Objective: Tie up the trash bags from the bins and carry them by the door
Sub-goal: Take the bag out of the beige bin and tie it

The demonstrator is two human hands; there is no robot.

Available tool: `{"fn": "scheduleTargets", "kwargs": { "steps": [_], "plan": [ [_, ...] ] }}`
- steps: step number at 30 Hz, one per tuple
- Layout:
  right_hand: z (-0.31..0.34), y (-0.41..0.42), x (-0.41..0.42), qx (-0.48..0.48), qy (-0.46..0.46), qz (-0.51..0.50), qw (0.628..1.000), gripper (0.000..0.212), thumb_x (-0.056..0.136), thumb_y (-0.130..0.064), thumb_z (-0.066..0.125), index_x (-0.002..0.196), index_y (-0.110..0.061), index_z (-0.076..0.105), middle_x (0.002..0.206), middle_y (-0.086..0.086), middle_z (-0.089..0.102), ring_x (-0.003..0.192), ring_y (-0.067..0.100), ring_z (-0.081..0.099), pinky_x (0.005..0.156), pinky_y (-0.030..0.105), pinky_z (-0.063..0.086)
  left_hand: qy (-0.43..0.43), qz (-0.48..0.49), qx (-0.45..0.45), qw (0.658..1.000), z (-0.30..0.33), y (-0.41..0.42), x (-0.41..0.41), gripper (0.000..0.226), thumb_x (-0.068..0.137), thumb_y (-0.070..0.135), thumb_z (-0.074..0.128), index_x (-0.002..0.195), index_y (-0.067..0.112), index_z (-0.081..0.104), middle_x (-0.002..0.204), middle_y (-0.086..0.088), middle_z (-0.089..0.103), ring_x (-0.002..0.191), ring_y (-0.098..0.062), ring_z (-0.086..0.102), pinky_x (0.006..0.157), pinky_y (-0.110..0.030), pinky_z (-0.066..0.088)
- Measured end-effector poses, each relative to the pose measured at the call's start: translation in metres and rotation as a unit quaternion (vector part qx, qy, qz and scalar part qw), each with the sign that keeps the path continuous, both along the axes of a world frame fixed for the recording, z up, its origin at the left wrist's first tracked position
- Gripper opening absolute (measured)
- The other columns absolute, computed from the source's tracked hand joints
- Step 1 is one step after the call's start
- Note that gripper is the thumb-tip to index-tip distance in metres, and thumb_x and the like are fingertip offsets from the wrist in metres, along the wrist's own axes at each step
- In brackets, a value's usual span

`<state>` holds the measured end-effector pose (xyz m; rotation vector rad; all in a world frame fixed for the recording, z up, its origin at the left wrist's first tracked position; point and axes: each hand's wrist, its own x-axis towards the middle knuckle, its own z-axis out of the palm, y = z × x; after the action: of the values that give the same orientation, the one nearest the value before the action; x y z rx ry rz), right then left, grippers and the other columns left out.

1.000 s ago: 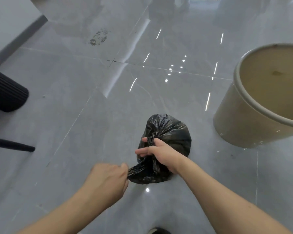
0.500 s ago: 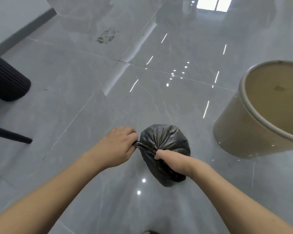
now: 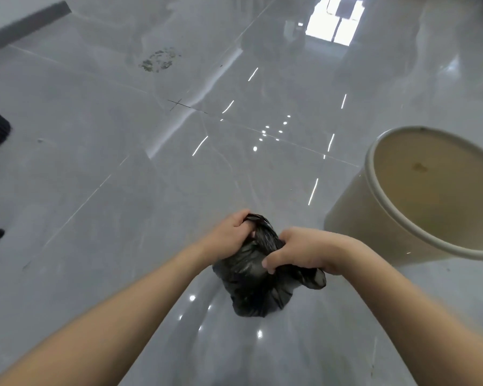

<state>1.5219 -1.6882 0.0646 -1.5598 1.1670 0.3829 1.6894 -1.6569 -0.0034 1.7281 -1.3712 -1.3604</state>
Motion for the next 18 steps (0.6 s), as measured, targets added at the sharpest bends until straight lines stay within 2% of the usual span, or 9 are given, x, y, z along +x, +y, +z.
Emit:
{"fn": "scheduleTargets", "kwargs": {
  "steps": [2,5,7,9,11,14,16,18],
  "plan": [
    [0.010,-0.002,-0.003,-0.042,0.020,-0.009,0.999,0.018,0.070,-0.032,0.075,0.078,-0.017,0.069,0.079,0.003,0.074,0.071,0.017,0.069,0.070,0.031,0.058,-0.008,0.015,-0.010,1.000,-0.001,-0.002,-0.006,0.019,0.098,0.016,0.043,0.095,0.005,0.058,0.084,-0.010,0.063,0.079,-0.021,0.057,0.084,-0.044,0.046],
    [0.022,0.000,-0.001,-0.098,0.023,-0.025,0.995,0.021,0.074,-0.026,0.070,0.083,-0.008,0.068,0.081,0.010,0.072,0.076,0.024,0.070,0.075,0.040,0.058,-0.016,0.030,-0.029,0.999,-0.001,-0.003,-0.013,0.021,0.097,0.019,0.042,0.096,0.007,0.059,0.091,-0.017,0.067,0.085,-0.028,0.062,0.083,-0.050,0.048],
    [0.028,0.003,0.002,-0.125,0.019,-0.050,0.991,0.023,0.074,-0.020,0.065,0.084,0.002,0.064,0.071,0.012,0.065,0.067,0.025,0.063,0.067,0.039,0.055,-0.001,0.051,-0.040,0.998,0.001,-0.003,-0.016,0.022,0.097,0.021,0.041,0.093,0.009,0.059,0.090,-0.017,0.067,0.079,-0.023,0.061,0.081,-0.050,0.048],
    [0.031,0.003,0.003,-0.167,0.023,-0.074,0.983,0.023,0.075,-0.018,0.063,0.080,0.005,0.060,0.065,0.010,0.056,0.061,0.023,0.054,0.057,0.033,0.044,0.009,0.072,-0.055,0.996,0.005,-0.003,-0.016,0.024,0.097,0.023,0.042,0.091,0.007,0.058,0.085,-0.017,0.065,0.073,-0.018,0.055,0.078,-0.050,0.047],
    [0.034,0.006,0.003,-0.240,0.050,-0.053,0.968,0.021,0.077,-0.018,0.060,0.074,0.003,0.059,0.062,0.011,0.054,0.058,0.023,0.049,0.054,0.030,0.039,0.004,0.084,-0.078,0.993,0.009,-0.001,-0.016,0.026,0.096,0.026,0.041,0.087,0.006,0.055,0.074,-0.010,0.058,0.068,-0.015,0.050,0.071,-0.048,0.046],
    [0.034,0.016,0.005,-0.334,0.063,-0.030,0.940,0.019,0.077,-0.014,0.055,0.059,-0.009,0.050,0.058,0.005,0.052,0.057,0.024,0.049,0.048,0.030,0.037,-0.018,0.092,-0.110,0.989,0.012,0.006,-0.014,0.026,0.097,0.024,0.040,0.082,0.005,0.051,0.069,-0.003,0.051,0.065,-0.015,0.044,0.065,-0.044,0.041],
    [0.028,0.026,0.008,-0.379,0.057,-0.034,0.923,0.019,0.078,-0.014,0.052,0.060,-0.014,0.045,0.063,0.000,0.049,0.065,0.026,0.050,0.052,0.033,0.039,-0.017,0.095,-0.118,0.988,0.012,0.011,-0.013,0.024,0.097,0.020,0.040,0.081,0.006,0.049,0.069,-0.002,0.051,0.064,-0.015,0.043,0.064,-0.043,0.040],
    [0.018,0.038,0.007,-0.446,0.048,-0.054,0.892,0.014,0.081,-0.017,0.053,0.067,-0.014,0.051,0.073,-0.004,0.051,0.077,0.025,0.051,0.058,0.034,0.040,-0.014,0.096,-0.107,0.989,0.012,0.014,-0.011,0.024,0.097,0.022,0.040,0.082,0.006,0.049,0.069,-0.002,0.052,0.064,-0.015,0.044,0.063,-0.044,0.041]
  ]
}}
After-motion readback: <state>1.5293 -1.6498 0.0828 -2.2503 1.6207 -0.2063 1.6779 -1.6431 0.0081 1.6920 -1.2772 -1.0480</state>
